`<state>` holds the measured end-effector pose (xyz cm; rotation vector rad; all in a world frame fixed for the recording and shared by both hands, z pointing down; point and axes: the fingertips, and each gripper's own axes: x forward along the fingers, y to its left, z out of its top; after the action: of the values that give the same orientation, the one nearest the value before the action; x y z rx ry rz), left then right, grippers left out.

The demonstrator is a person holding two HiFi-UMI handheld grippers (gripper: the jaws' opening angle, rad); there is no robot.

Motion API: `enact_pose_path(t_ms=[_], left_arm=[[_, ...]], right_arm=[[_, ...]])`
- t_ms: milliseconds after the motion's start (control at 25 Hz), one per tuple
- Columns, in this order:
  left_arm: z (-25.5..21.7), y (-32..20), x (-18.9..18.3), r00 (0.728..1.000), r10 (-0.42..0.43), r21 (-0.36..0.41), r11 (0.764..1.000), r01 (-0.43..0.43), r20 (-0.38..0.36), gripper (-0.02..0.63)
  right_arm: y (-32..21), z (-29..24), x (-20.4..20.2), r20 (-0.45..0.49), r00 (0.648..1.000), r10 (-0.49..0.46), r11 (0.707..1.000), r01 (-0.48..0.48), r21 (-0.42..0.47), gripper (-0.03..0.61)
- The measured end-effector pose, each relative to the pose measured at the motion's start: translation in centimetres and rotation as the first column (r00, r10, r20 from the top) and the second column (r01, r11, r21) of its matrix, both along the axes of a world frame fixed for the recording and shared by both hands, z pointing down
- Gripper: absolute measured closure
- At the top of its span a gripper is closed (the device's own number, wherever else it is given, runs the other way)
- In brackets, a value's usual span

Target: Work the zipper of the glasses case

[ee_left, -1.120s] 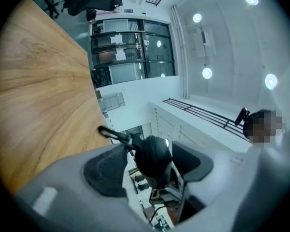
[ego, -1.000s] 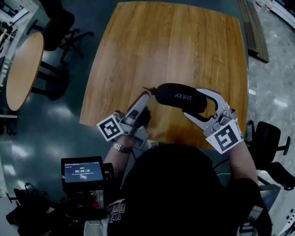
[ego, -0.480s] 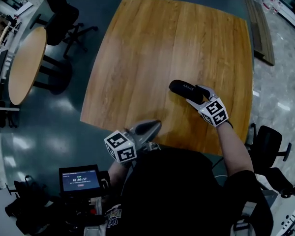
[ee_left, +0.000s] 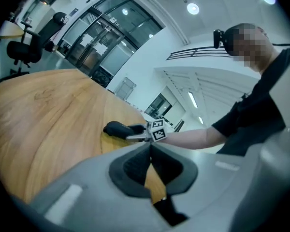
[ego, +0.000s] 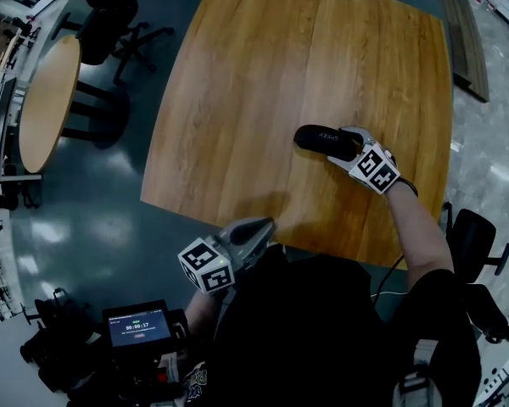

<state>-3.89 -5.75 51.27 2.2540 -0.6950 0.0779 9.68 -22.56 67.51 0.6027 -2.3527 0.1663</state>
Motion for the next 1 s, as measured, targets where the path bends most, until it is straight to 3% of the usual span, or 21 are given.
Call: enact_pose_path(t_ms=[440,720,840,920,1000], left_arm=[[0.6,0.0,0.6,1.0,0.021,-0.022,1.0,-0.021,-0.023,0.615],[0.1,-0.4,0.3,0.998,0.033,-0.012,0.999,-0.034,-0.056,0.615],[-0.2,-0.6,0.4,0.996,0.067,0.018,0.998,-0.066,-0.059,0.615],[-0.5,-0.6,0.5,0.994,0.095,0.038,0.995,-0.093,-0.062,0.615],[-0.7,-0.7,0.7,0.99,0.125,0.055,0.991,-0.121,-0.069,0.615]], right_arm=[[0.6,0.9,-0.1,-0.092,0.995,-0.042,0.999,0.042,-0.004,0.247],[2.0,-1.2,0.2,-0.076,0.997,0.001,0.999,0.002,0.034,0.233],[2.9,-3.9,1.0,-0.025,0.998,0.061,0.995,-0.059,0.084,0.241],[3.7,-6.4,1.6,0.059,0.988,0.14,0.981,-0.146,0.124,0.339],[4.6,-8.6,2.2,0.14,0.965,0.222,0.958,-0.243,0.15,0.376]])
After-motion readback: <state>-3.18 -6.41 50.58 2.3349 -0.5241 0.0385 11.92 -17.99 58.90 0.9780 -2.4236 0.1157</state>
